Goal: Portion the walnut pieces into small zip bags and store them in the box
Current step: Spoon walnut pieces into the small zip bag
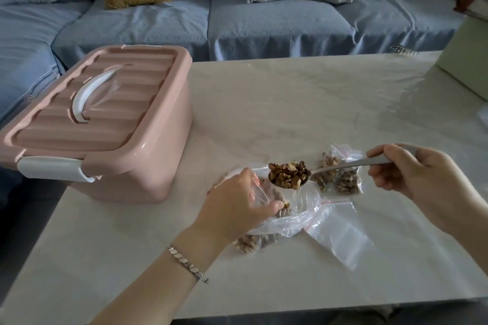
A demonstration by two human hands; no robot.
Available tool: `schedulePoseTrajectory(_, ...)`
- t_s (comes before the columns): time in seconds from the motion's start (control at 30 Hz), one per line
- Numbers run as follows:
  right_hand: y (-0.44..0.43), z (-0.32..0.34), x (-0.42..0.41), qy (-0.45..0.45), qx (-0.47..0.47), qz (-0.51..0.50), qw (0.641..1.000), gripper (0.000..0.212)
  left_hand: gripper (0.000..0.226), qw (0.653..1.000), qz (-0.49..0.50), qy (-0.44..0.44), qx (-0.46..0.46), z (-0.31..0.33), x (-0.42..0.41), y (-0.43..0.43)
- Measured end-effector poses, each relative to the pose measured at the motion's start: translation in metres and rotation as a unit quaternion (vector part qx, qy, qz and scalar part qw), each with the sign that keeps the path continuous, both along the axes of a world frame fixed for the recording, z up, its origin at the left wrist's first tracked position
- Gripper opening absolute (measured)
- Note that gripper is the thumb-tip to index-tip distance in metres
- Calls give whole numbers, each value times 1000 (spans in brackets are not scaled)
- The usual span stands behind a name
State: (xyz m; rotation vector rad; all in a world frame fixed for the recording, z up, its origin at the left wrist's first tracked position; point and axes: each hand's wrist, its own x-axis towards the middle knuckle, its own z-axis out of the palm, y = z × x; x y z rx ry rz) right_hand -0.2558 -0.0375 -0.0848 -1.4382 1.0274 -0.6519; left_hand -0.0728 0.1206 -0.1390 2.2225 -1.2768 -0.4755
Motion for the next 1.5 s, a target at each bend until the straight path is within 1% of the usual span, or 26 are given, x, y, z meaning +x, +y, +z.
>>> schedulePoseTrajectory(0.1,-4,9,6,14,-8,30,999,31,49,1000,-17,-17,-11,-2,-1,-2)
schedulePoseTrajectory(0.17,-5,11,10,26,-10,51,998,31,49,999,-20,-29,-15,-2,-1,-3)
schedulePoseTrajectory(0.33,-2,11,17,56,-18,83,995,32,50,999,-17,-30,0,0,-1,-6)
schedulePoseTrajectory(0.47,2,16,26,75,-58,111,989,31,54,999,-23,-32,0,-1,-3,-6)
schedulePoseTrajectory(0.57,13,28,35,92,-145,149,974,29,57,999,-20,-33,-1,-5,-4,-5)
schedulePoseTrajectory(0.63,25,37,40,107,-234,187,948,25,55,1000,-11,-23,-11,-7,-6,-3)
schedulePoseTrajectory(0.7,38,45,42,121,-317,219,915,20,51,999,6,-10,-31,-9,-6,-2)
schedulePoseTrajectory(0.77,48,50,41,132,-394,224,882,20,47,999,20,-7,-48,-10,-5,1)
schedulePoseTrajectory(0.83,50,53,37,119,-435,214,866,22,42,997,31,-7,-63,-12,-3,5)
schedulePoseTrajectory(0.87,48,52,33,105,-434,208,870,22,41,997,36,-7,-72,-13,-2,9)
schedulePoseTrajectory(0.9,44,50,28,86,-417,198,883,23,41,996,43,-5,-81,-14,0,13)
schedulePoseTrajectory(0.97,33,38,19,41,-360,160,918,22,38,993,63,5,-97,-16,3,25)
schedulePoseTrajectory(1.03,21,17,10,14,-320,137,937,18,34,991,83,18,-99,-18,6,36)
schedulePoseTrajectory(1.1,18,-11,2,45,-312,138,939,31,34,993,96,21,-64,-22,8,44)
schedulePoseTrajectory(1.13,19,-23,-1,56,-304,141,941,32,35,994,99,24,-38,-25,7,47)
schedulePoseTrajectory(1.17,22,-33,-4,56,-301,140,942,26,37,994,100,29,-13,-27,6,49)
schedulePoseTrajectory(1.2,26,-41,-7,47,-294,136,945,15,39,994,104,34,10,-30,5,50)
schedulePoseTrajectory(1.23,30,-45,-8,37,-283,132,949,15,40,993,109,42,32,-33,4,50)
schedulePoseTrajectory(1.27,32,-50,-10,27,-276,129,952,24,41,991,114,50,52,-35,2,50)
schedulePoseTrajectory(1.3,34,-55,-11,14,-268,125,955,26,41,989,114,62,74,-39,1,50)
schedulePoseTrajectory(1.37,38,-67,-11,-5,-261,133,956,20,45,985,99,91,104,-46,0,48)
schedulePoseTrajectory(1.4,40,-73,-9,-8,-267,147,952,20,48,984,88,105,111,-48,0,47)
schedulePoseTrajectory(1.43,42,-77,-8,-3,-273,160,949,23,51,984,79,112,115,-49,-1,46)
schedulePoseTrajectory(1.5,43,-84,-6,25,-281,192,940,37,54,983,68,116,125,-48,-3,43)
